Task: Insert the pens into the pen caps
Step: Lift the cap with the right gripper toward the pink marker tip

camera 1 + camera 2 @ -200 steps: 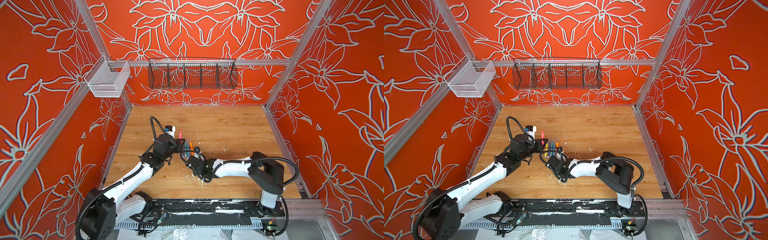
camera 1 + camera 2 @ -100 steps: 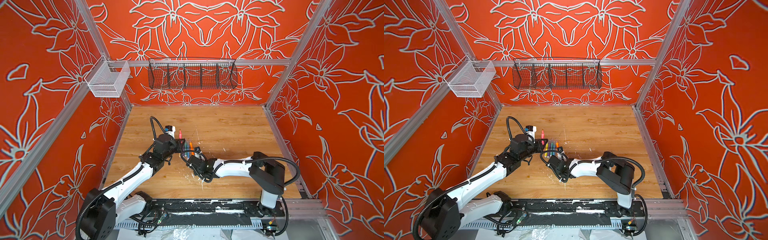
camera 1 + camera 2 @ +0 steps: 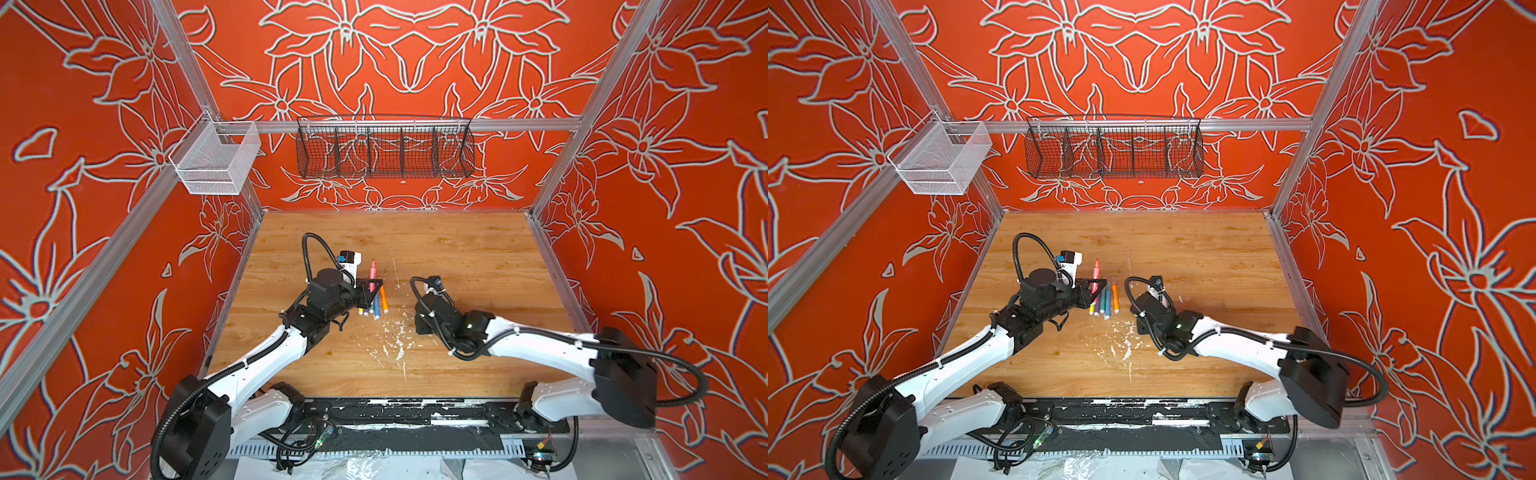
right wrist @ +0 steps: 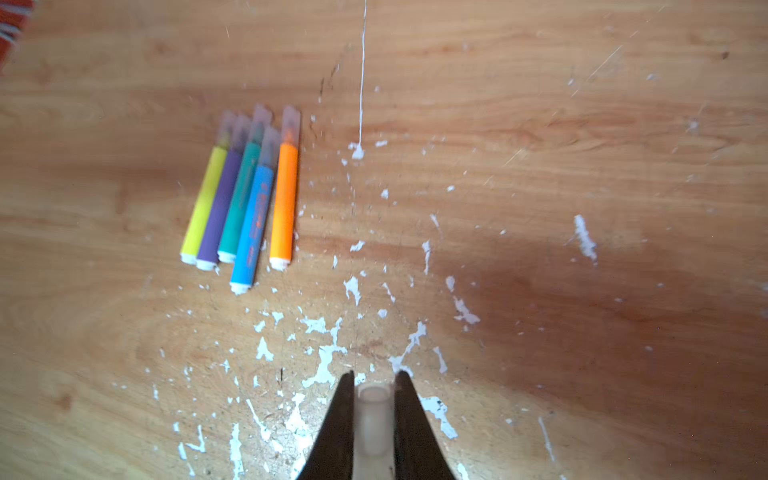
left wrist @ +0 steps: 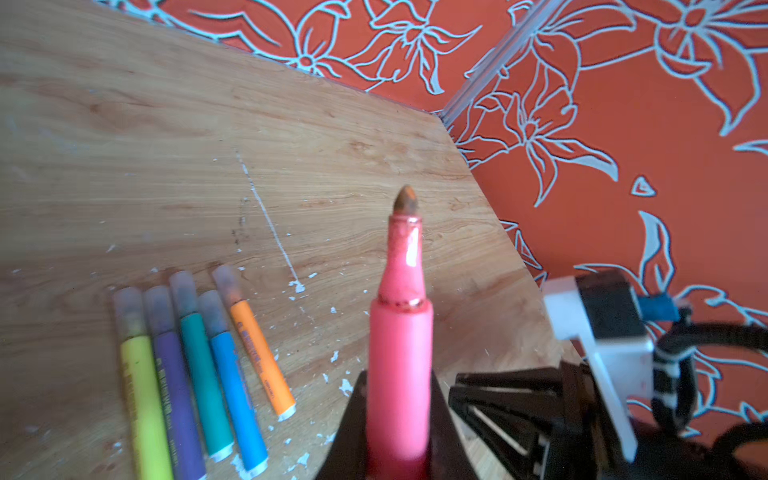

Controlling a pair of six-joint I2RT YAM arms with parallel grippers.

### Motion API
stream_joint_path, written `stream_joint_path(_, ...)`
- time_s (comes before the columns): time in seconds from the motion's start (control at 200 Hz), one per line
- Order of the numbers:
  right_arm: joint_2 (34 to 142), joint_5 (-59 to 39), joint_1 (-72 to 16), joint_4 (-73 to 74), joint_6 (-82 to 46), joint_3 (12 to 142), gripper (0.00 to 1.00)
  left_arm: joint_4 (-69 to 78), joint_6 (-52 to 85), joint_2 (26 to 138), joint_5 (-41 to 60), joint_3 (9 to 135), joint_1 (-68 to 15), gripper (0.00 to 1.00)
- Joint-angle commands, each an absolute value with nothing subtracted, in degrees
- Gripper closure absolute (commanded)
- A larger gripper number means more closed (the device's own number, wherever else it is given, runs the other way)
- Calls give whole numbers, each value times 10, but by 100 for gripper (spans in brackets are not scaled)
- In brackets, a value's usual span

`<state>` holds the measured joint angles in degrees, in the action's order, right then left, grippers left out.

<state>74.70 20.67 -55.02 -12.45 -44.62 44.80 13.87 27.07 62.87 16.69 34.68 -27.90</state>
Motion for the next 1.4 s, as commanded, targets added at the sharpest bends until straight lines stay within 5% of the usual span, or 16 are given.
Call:
stream_joint_path(0.0,680,227,-541,-115,-448,433,100,174,218,614,185,349,-325,100)
stream_joint_path(0.42,492,215,-540,-32,-381,460,100,199,130,570,177,332,-421,100)
stream_joint_path(1.396,604,113,-540,206,-353,491,100,219,132,574,200,327,-426,100)
